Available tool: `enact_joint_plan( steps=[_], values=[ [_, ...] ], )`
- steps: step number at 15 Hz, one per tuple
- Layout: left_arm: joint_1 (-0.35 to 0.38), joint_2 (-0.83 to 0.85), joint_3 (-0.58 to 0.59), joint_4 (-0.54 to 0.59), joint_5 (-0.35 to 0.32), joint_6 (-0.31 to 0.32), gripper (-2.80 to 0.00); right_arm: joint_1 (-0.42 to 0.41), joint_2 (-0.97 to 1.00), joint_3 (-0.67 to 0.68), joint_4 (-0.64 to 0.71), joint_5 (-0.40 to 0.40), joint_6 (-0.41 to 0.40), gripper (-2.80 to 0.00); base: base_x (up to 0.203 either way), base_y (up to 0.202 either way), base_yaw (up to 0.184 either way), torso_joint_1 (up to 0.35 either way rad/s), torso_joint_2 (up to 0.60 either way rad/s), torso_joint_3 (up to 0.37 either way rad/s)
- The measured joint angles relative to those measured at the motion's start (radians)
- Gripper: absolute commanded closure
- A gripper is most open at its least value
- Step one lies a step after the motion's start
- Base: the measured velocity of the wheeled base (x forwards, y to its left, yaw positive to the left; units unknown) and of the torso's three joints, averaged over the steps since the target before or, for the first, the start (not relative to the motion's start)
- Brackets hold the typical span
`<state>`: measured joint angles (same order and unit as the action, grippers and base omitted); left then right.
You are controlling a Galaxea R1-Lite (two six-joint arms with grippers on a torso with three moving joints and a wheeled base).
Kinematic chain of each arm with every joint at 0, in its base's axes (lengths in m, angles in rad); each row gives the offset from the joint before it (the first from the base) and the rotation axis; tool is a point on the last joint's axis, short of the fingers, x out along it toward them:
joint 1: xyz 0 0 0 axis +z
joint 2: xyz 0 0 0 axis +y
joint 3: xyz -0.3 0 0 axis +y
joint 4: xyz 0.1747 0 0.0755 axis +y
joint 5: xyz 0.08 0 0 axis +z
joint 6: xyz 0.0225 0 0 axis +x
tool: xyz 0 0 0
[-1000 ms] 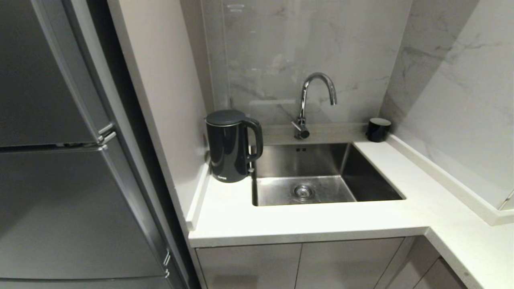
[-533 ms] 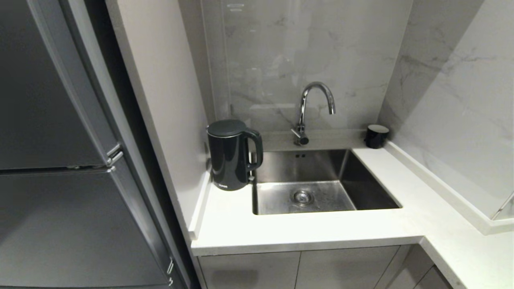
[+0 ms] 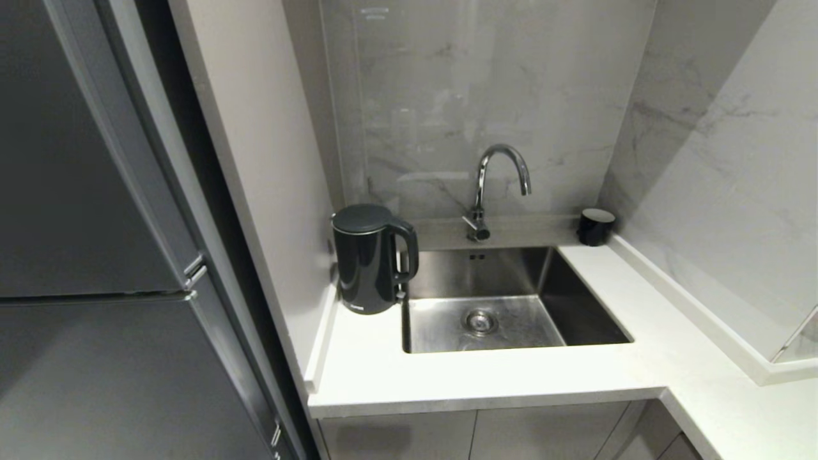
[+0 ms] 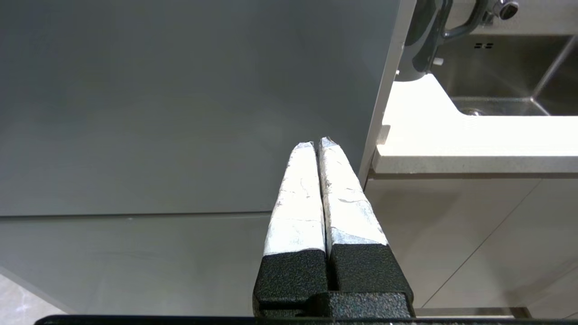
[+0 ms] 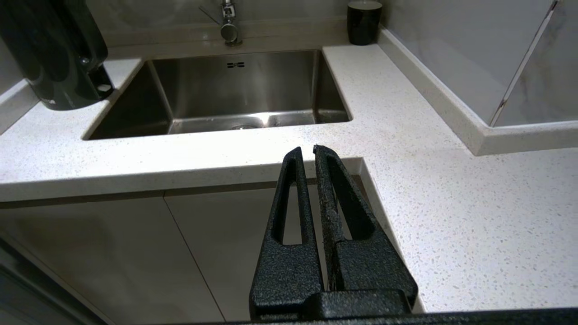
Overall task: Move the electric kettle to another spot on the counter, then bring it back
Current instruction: Grab the kettle
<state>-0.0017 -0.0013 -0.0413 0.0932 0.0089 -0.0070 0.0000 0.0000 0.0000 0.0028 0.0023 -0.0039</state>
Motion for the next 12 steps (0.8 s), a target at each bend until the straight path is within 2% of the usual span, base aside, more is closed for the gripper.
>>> enact_joint_plan(
  steps=[4, 12],
  values=[
    [0.000, 0.000, 0.000, 0.000, 0.000, 0.000, 0.00, 0.000, 0.000, 0.000, 0.001, 0.000, -0.001, 0.00, 0.000, 0.000, 0.000, 0.147, -0.34, -0.187],
    [0.000, 0.000, 0.000, -0.001, 0.000, 0.000, 0.00, 0.000, 0.000, 0.000, 0.000, 0.000, 0.000, 0.00, 0.000, 0.000, 0.000, 0.095, -0.20, -0.114]
  ],
)
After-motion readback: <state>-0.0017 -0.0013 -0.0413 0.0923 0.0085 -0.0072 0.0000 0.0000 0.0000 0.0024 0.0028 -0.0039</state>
